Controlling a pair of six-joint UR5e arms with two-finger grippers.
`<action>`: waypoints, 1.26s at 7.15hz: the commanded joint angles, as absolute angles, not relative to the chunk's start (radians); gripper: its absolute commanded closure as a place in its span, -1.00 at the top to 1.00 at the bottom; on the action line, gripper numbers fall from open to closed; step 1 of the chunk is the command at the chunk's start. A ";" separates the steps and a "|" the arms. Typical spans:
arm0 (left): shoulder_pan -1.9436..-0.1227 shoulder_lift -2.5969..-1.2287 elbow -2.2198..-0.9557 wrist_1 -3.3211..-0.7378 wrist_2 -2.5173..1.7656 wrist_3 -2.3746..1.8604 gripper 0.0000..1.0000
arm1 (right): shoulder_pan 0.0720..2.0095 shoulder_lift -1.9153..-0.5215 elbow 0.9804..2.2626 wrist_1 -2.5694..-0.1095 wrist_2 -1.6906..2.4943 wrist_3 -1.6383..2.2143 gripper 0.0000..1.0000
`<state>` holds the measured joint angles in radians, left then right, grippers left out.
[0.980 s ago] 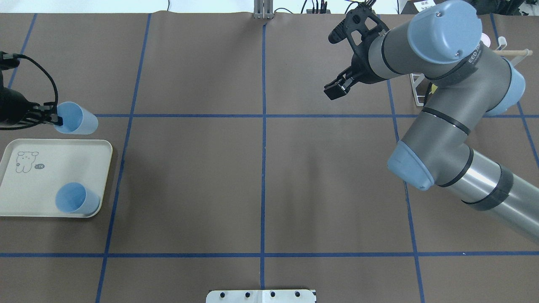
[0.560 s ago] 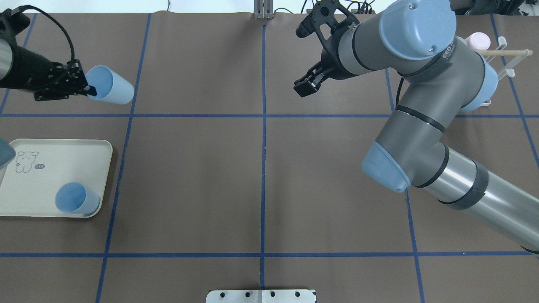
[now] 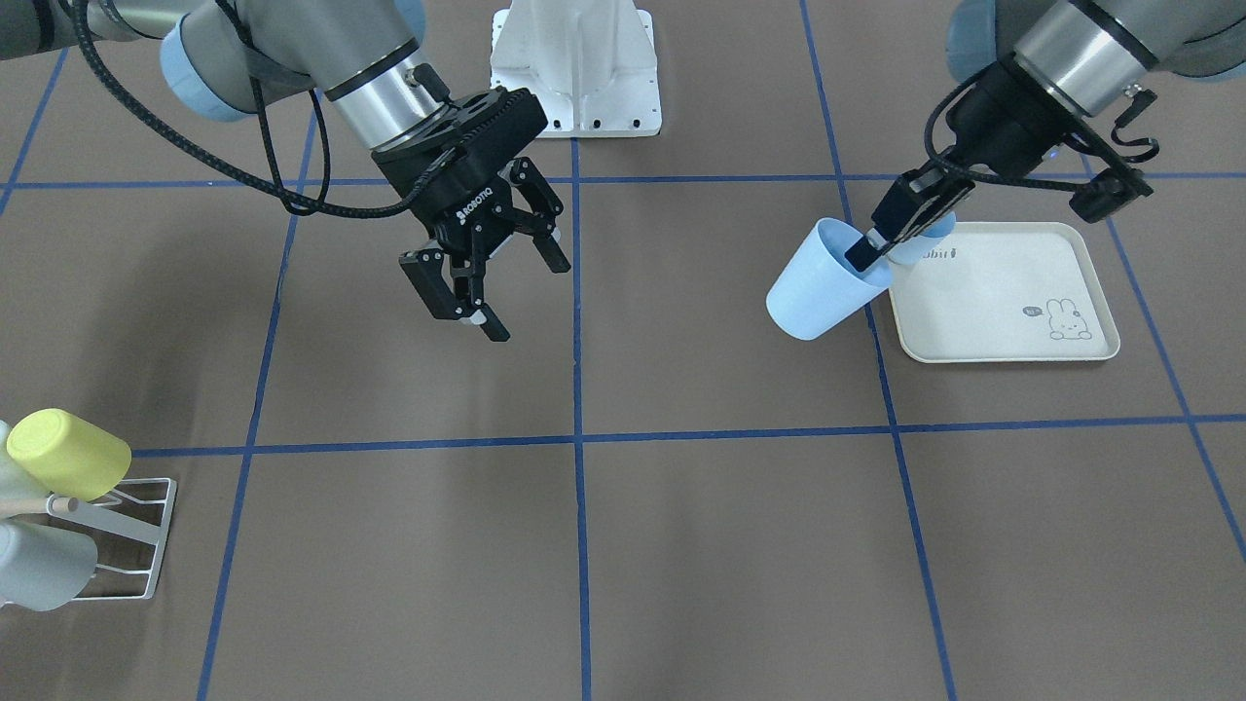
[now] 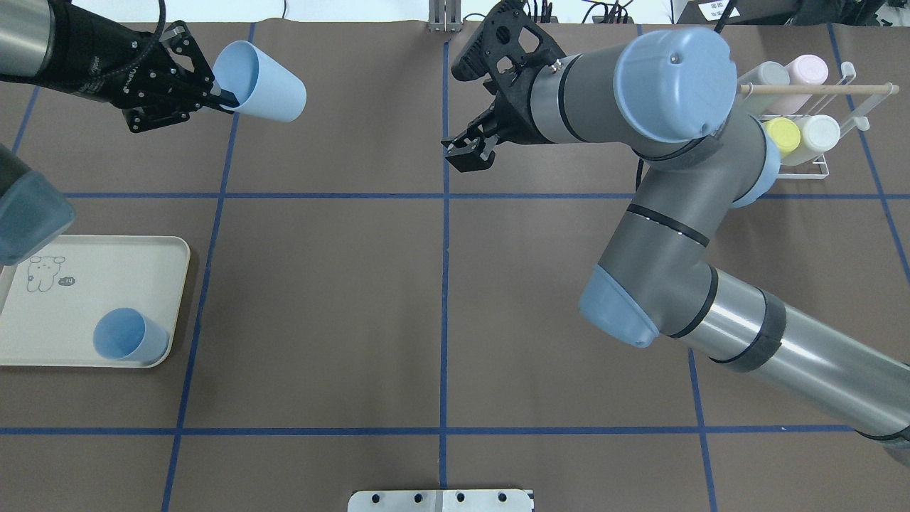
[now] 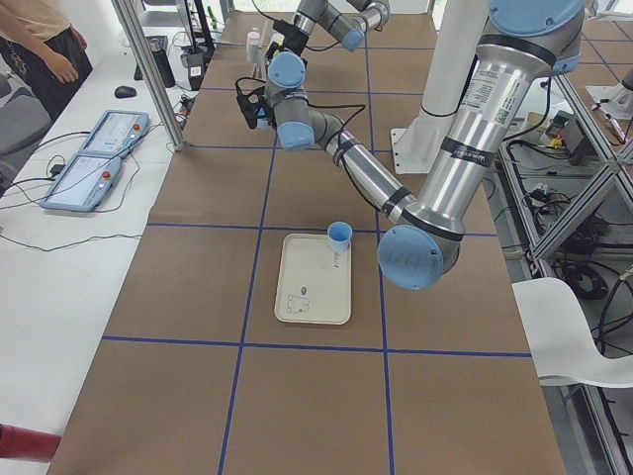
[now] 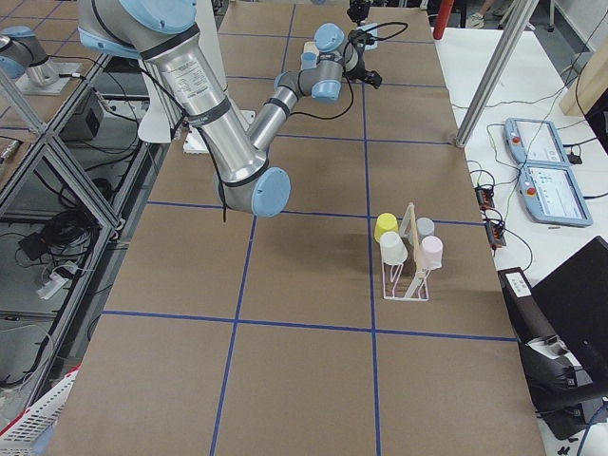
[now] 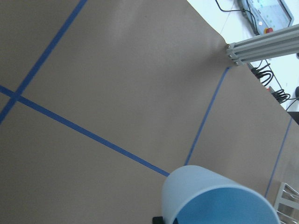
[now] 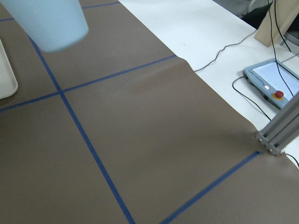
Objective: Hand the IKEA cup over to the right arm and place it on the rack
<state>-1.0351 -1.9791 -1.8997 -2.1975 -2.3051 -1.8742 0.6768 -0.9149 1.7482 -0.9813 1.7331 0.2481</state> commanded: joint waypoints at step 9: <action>-0.917 -2.115 -1.885 -2.264 -2.364 -2.074 -1.00 | 0.588 -0.920 1.580 -0.370 1.617 -0.009 0.98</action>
<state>-0.9225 -2.1101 -1.8884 -2.2644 -2.3655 -2.0751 0.5886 -0.9215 1.5762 -0.3693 1.6171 0.0166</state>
